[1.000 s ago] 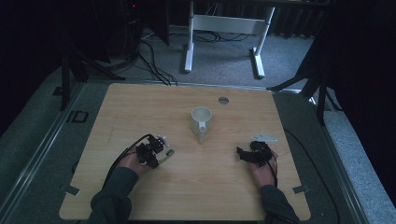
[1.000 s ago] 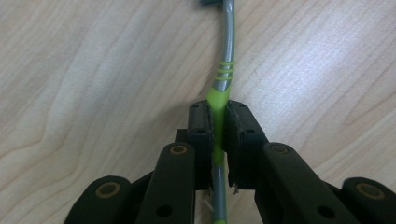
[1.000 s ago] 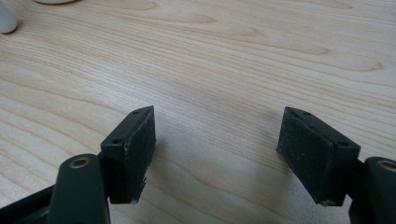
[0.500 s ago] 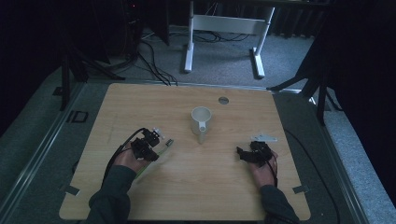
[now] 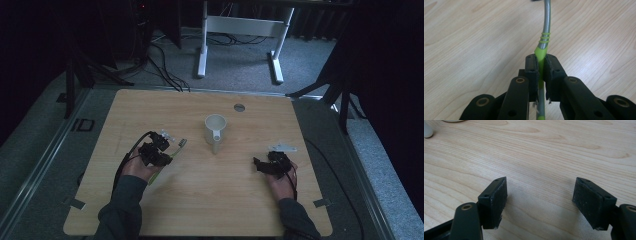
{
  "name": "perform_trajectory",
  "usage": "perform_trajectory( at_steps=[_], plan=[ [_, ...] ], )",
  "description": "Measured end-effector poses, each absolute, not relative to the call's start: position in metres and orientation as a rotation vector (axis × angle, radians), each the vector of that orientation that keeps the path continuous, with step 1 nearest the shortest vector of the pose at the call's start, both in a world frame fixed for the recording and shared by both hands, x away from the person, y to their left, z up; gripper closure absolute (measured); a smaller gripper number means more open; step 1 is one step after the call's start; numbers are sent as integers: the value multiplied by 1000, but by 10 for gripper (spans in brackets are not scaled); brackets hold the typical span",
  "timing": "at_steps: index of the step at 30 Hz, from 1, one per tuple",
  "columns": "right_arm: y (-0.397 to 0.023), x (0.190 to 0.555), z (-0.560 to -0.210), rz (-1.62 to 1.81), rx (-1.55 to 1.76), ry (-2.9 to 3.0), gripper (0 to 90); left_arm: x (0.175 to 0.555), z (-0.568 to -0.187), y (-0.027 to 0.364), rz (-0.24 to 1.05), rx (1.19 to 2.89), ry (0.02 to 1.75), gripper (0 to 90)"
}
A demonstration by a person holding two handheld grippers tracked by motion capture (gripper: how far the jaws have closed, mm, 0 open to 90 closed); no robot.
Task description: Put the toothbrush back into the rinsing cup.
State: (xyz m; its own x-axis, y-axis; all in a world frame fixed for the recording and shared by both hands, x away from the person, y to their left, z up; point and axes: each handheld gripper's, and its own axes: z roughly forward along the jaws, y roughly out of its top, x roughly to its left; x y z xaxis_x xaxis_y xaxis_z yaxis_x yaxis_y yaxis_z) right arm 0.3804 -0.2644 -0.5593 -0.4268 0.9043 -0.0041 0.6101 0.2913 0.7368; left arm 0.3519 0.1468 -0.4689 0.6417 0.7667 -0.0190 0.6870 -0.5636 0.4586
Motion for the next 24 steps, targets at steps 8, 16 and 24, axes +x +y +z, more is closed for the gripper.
perform_trajectory(
  at_steps=[8, 16, 24],
  plan=[
    [-264, 380, -559, 939, 1356, 2143, 273, 353, -462, 147, 270, 2371, 1130, 820],
    [-264, 380, -559, 939, 1356, 2143, 273, 353, -457, 147, 272, 2314, 1110, 820],
    [-264, 380, -559, 939, 1356, 2143, 273, 354, -452, 148, 278, 2249, 1090, 819]
  ],
)
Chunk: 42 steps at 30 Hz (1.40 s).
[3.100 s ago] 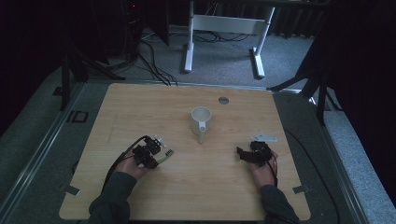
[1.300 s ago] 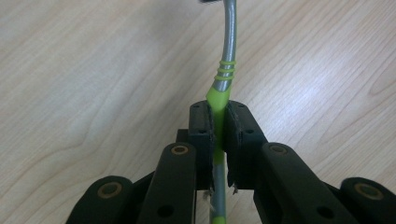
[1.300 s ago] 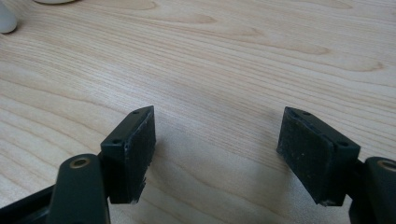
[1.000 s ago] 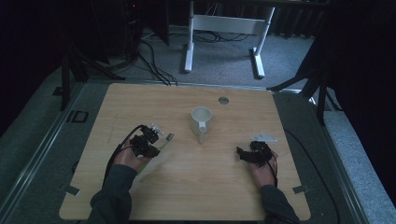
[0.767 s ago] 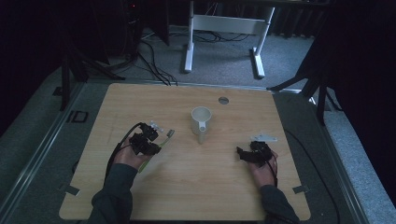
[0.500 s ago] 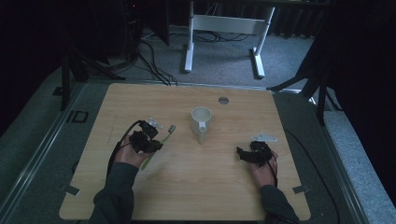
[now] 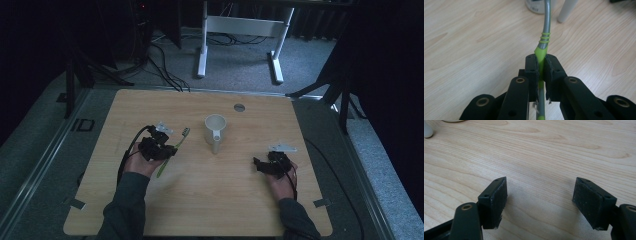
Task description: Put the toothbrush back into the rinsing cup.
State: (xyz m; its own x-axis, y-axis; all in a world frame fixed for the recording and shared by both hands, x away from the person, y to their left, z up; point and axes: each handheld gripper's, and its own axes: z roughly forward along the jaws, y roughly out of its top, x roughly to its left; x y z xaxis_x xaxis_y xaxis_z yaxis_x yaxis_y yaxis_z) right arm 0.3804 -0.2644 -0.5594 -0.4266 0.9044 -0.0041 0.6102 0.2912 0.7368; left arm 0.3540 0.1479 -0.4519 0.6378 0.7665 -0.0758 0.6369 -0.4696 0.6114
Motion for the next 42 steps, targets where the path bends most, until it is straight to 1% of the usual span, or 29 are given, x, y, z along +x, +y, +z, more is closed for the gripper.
perform_trajectory(
  at_steps=[27, 32, 42],
  plan=[
    [-264, 380, -559, 940, 1359, 2142, 273, 355, -444, 135, 315, 2116, 992, 819],
    [-264, 380, -559, 938, 1355, 2143, 273, 354, -442, 135, 350, 2084, 972, 819],
    [-264, 381, -559, 939, 1355, 2141, 273, 356, -439, 132, 371, 2042, 946, 819]
  ],
)
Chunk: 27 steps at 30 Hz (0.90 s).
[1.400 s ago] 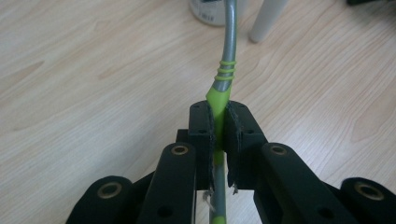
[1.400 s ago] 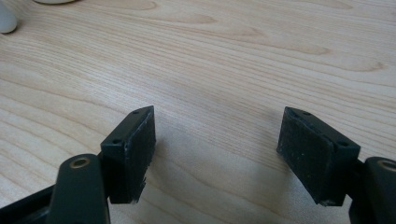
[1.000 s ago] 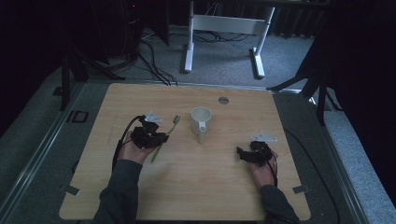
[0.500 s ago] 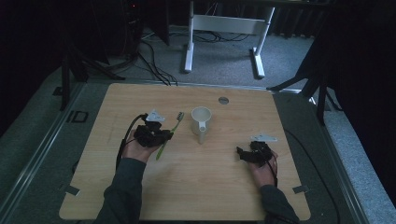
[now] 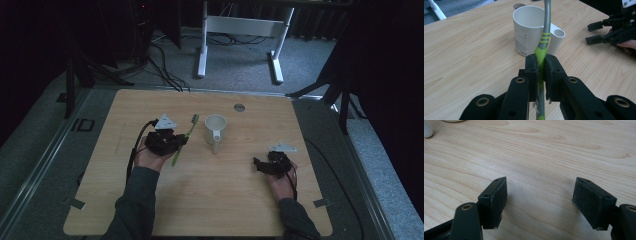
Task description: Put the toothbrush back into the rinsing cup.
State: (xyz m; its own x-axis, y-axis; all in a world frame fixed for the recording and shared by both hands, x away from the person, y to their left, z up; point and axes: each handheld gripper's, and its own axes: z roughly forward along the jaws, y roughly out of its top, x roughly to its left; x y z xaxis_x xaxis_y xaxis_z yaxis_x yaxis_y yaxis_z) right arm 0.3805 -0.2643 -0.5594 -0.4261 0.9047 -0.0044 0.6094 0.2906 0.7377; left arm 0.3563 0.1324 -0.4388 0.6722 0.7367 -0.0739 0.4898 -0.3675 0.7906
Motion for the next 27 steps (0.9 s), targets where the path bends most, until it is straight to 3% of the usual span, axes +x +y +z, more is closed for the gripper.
perform_trajectory(
  at_steps=[27],
  plan=[
    [-264, 380, -559, 938, 1356, 2143, 273, 360, -420, 124, 442, 1982, 904, 819]
  ],
)
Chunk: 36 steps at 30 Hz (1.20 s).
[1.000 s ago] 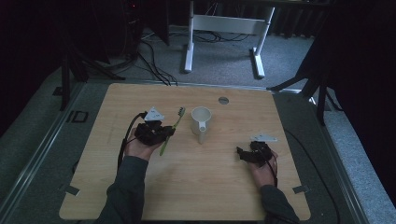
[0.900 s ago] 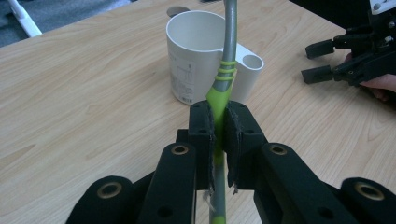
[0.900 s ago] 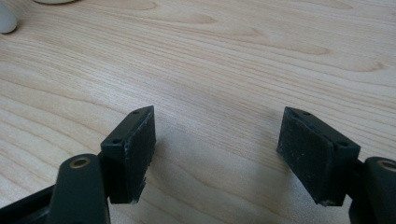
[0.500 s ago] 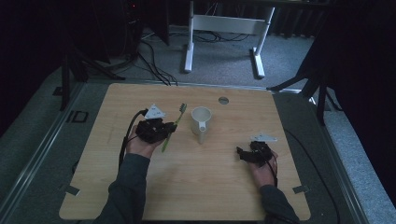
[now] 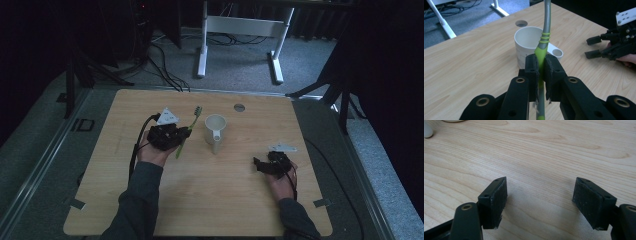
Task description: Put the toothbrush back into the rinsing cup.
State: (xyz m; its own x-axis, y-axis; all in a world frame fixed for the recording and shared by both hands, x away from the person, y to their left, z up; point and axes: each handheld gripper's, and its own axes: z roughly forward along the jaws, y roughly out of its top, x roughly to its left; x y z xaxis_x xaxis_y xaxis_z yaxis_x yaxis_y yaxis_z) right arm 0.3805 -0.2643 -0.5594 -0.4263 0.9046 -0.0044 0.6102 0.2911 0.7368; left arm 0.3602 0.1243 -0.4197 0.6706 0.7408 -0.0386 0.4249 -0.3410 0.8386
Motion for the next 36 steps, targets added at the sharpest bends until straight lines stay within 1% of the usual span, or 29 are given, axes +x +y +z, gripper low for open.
perform_trajectory(
  at_steps=[36],
  plan=[
    [-264, 381, -559, 939, 1353, 2142, 273, 368, -406, 112, 514, 1846, 812, 819]
  ],
)
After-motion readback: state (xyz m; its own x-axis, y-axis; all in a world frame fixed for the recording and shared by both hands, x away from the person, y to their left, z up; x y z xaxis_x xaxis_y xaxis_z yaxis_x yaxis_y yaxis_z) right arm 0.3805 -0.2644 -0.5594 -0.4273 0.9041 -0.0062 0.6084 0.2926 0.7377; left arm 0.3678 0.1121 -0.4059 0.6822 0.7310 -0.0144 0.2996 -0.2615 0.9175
